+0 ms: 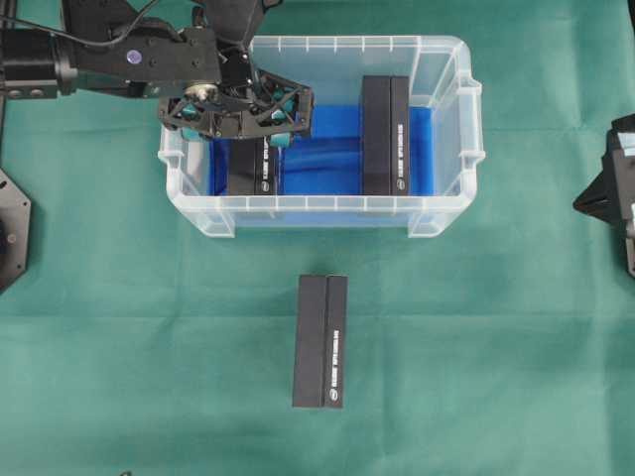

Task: Take the box out of the case with the left arm.
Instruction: 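Close the left gripper on the left black box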

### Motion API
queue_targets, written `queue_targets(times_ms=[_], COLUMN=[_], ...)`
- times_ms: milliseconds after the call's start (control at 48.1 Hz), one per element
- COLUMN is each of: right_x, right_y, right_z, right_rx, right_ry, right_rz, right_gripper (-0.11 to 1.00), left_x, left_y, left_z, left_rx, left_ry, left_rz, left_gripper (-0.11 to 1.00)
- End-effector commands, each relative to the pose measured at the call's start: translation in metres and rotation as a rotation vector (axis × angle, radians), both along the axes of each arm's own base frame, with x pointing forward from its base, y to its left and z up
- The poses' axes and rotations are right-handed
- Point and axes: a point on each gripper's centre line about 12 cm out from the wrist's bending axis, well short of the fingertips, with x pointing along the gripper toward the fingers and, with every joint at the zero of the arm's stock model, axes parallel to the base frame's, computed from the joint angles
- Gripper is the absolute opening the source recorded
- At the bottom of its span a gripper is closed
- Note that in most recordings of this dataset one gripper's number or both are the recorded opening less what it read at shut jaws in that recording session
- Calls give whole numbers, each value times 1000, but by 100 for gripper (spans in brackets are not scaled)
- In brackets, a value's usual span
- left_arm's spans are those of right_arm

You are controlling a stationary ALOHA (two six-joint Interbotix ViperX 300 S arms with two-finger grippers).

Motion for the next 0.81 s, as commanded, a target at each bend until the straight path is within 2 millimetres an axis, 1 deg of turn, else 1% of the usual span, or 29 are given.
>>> queue_targets(times_ms=[0,166,353,498,665,789], right_x=[5,5,6,6,6,6], right_y=[0,0,0,0,0,0], right_z=[9,9,10,11,11,11], right_rx=[2,2,2,2,2,2], right_ry=[-25,-25,-28,-29,-29,-29], right_rz=[-3,-3,-3,-3,-3,-3], right_gripper=[0,0,0,0,0,0], left_x=[3,3,0,0,3,4], left_y=[-6,-9,-10,-10,-12,-13], left_z=[5,6,16,30,51,73], left_rx=[-7,-21,-24,-24,-27,-23], left_ry=[-32,-21,-1,5,-4,-16], left_rz=[-3,-5,-7,-3,-5,-4], left_gripper=[61,61,61,61,61,61])
